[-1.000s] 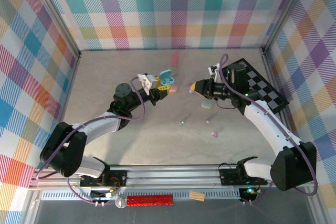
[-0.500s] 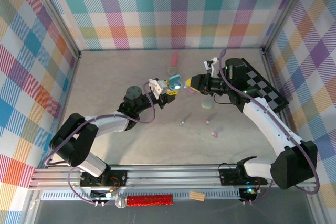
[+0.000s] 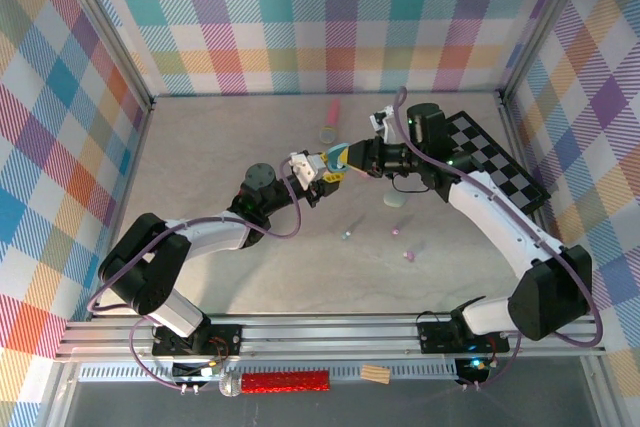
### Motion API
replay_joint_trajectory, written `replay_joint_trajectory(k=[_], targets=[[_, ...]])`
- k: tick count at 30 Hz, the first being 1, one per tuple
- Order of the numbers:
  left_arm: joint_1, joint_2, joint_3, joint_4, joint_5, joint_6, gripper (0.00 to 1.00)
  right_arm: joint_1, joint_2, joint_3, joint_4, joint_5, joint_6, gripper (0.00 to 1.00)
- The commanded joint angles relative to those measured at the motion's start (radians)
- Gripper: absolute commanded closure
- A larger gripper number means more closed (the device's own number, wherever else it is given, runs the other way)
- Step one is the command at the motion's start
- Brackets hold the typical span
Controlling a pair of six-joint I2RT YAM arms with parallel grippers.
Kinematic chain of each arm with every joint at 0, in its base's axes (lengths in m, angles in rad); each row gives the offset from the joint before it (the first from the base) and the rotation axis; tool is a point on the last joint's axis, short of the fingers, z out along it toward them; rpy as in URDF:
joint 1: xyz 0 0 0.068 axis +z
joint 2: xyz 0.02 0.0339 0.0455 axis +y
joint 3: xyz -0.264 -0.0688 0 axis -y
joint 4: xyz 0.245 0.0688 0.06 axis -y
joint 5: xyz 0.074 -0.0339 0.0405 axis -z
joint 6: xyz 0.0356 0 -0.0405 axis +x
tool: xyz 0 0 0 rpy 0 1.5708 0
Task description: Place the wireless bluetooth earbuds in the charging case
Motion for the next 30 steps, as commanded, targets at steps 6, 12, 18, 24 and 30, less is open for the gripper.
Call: replay_joint_trajectory(k=[6, 12, 18, 24, 30], targets=[[-0.017, 0.002, 0.041, 0.056, 0.015, -0.001, 0.65, 0.012, 0.034, 0.048, -0.015, 0.019, -0.048, 0.79], [-0.02, 0.007, 0.035, 0.058, 0.023, 0.016, 0.65, 0.02, 0.043, 0.049, -0.002, 0.03, -0.052, 0.8], [-0.022, 0.0, 0.041, 0.051, 0.023, 0.016, 0.65, 0.025, 0.058, 0.05, -0.018, 0.048, -0.063, 0.79], [-0.022, -0.001, 0.043, 0.051, 0.023, 0.012, 0.65, 0.034, 0.072, 0.045, -0.031, 0.07, -0.075, 0.79], [-0.023, -0.01, 0.05, 0.046, 0.008, -0.016, 0.65, 0.035, 0.067, 0.042, -0.065, 0.091, -0.087, 0.69]])
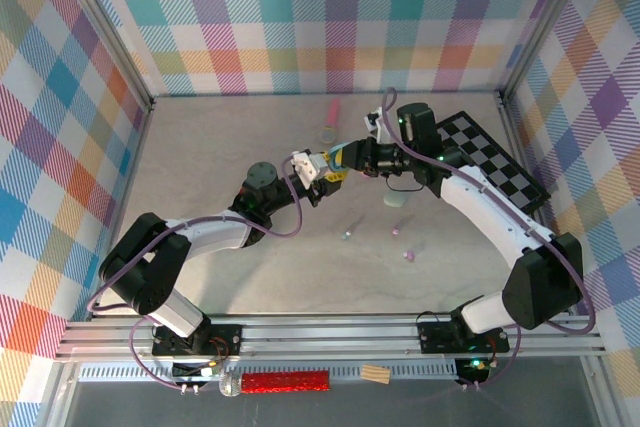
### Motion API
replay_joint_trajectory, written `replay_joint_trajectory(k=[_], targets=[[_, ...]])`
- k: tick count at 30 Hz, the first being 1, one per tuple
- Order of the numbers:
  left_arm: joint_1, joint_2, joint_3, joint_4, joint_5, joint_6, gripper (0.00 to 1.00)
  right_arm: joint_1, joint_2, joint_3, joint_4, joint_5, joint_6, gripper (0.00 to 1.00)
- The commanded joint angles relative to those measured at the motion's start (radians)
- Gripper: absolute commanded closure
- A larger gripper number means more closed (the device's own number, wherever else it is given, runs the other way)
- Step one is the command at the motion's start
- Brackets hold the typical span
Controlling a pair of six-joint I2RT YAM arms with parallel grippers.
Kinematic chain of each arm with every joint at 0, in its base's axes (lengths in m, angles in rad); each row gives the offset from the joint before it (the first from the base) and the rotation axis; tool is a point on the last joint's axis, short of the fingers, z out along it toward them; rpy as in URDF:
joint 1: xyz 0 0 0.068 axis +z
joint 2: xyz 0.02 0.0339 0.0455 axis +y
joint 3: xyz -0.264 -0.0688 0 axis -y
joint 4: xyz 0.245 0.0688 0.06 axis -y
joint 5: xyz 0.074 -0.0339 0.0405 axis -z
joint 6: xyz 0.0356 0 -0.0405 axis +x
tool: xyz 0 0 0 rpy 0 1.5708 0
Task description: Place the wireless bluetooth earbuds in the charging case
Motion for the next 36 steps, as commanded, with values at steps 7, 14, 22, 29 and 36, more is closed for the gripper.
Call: replay_joint_trajectory(k=[7, 14, 22, 29, 36], targets=[[-0.013, -0.011, 0.031, 0.058, -0.007, -0.019, 0.65, 0.008, -0.041, 0.024, -0.106, 0.08, -0.068, 0.62], [0.032, -0.02, -0.001, 0.087, -0.017, -0.063, 0.64, 0.006, -0.183, -0.047, -0.093, 0.119, -0.155, 0.51], [0.14, -0.061, -0.067, 0.182, -0.016, -0.161, 0.64, 0.006, -0.254, -0.248, -0.12, 0.231, -0.08, 0.47], [0.182, -0.129, -0.096, 0.173, -0.018, -0.182, 0.64, 0.016, -0.016, -0.308, -0.052, 0.127, -0.07, 0.48], [0.184, -0.17, -0.107, 0.132, -0.023, -0.177, 0.64, 0.048, 0.218, -0.272, 0.002, 0.102, -0.086, 0.65]])
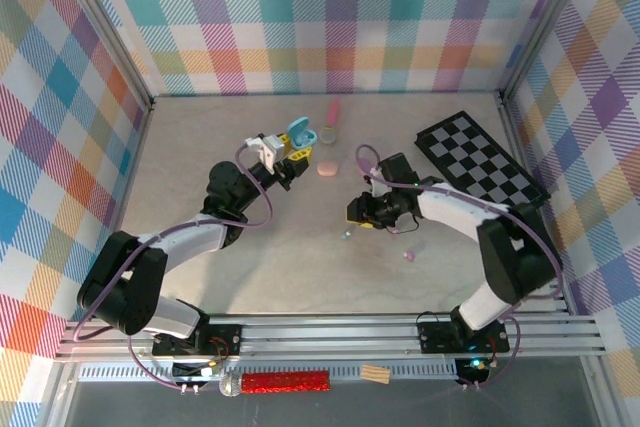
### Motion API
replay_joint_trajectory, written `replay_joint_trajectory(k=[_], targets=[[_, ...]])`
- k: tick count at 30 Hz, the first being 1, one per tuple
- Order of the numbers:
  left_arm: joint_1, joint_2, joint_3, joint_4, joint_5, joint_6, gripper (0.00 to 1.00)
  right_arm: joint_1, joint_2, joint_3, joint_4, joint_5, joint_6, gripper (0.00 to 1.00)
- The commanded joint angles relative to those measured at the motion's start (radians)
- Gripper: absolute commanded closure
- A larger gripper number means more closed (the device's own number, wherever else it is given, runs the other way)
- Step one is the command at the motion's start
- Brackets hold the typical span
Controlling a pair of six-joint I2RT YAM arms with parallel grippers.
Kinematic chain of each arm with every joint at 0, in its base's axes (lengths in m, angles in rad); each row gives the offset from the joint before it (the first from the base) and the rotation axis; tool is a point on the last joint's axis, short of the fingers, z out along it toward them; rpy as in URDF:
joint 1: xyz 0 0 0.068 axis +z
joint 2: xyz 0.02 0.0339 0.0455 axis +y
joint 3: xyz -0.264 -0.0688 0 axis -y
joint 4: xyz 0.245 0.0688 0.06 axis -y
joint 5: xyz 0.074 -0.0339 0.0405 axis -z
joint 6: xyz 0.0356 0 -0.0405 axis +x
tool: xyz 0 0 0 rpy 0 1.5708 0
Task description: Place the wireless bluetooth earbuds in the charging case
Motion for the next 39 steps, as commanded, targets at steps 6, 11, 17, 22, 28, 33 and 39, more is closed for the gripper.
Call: replay_joint_trajectory(k=[6, 11, 17, 22, 28, 33, 39], targets=[[0.005, -0.023, -0.018, 0.013, 0.007, -0.014, 0.64, 0.015, 0.125, 0.031, 0.057, -0.034, -0.014, 0.73], [0.004, -0.019, -0.009, 0.005, 0.013, -0.012, 0.64, 0.016, 0.127, 0.019, 0.05, -0.022, -0.02, 0.77], [0.004, -0.013, -0.005, 0.009, 0.019, -0.016, 0.64, 0.016, 0.125, 0.007, 0.035, -0.023, -0.03, 0.79], [0.004, -0.017, -0.006, 0.004, 0.019, -0.015, 0.64, 0.023, 0.132, 0.009, 0.03, -0.047, -0.039, 0.78], [0.004, -0.015, -0.011, 0.006, 0.019, -0.015, 0.64, 0.053, 0.152, 0.019, 0.03, -0.059, -0.041, 0.78], [0.004, -0.022, -0.018, 0.003, 0.015, -0.015, 0.64, 0.074, 0.147, 0.01, 0.013, -0.04, -0.039, 0.79], [0.004, -0.027, -0.025, 0.003, 0.01, -0.012, 0.64, 0.095, 0.126, -0.009, -0.002, -0.035, -0.037, 0.78]])
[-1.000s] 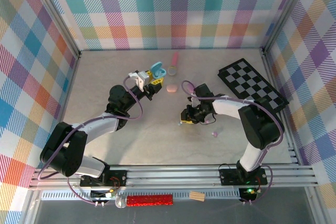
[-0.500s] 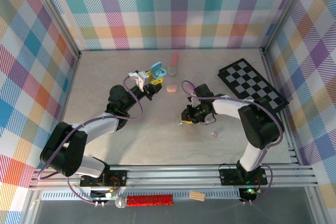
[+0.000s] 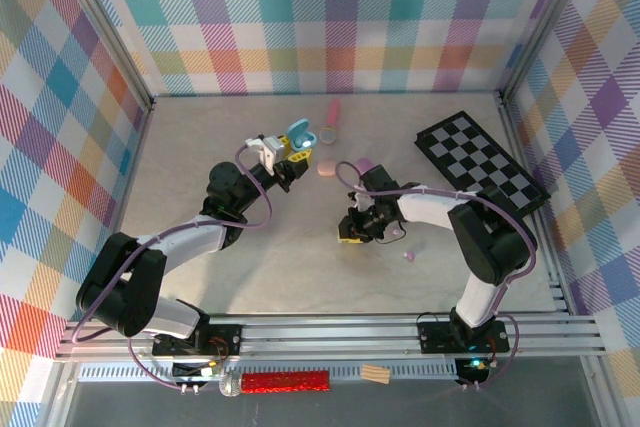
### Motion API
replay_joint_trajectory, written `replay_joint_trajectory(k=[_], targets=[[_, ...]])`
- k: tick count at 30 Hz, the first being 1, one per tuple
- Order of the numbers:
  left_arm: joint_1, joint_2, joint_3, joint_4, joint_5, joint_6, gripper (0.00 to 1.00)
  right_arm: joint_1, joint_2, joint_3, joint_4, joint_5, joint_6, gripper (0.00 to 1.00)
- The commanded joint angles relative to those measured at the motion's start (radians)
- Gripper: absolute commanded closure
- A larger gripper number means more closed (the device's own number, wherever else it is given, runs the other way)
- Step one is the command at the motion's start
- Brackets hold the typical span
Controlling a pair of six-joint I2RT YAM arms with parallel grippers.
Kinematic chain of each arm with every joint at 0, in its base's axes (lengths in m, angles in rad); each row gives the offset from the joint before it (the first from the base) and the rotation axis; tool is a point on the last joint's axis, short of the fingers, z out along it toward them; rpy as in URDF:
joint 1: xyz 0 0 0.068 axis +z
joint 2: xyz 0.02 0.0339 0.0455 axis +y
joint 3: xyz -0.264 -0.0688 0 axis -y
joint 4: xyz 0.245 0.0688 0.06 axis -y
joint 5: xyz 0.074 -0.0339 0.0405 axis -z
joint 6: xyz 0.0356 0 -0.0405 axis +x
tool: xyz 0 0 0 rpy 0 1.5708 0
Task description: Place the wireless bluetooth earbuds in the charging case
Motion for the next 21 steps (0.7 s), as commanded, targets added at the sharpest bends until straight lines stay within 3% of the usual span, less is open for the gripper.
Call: replay_joint_trajectory(k=[1, 12, 21], targets=[[0.004, -0.022, -0.016, 0.028, 0.009, -0.001, 0.64, 0.014, -0.022, -0.017, -0.022, -0.003, -0.013, 0.77], [0.004, -0.036, -0.019, 0.017, 0.006, 0.002, 0.64, 0.014, -0.08, -0.044, 0.093, 0.018, 0.023, 0.68], [0.004, -0.052, -0.034, 0.01, 0.001, 0.004, 0.64, 0.018, -0.005, 0.041, 0.043, 0.016, 0.004, 0.75]])
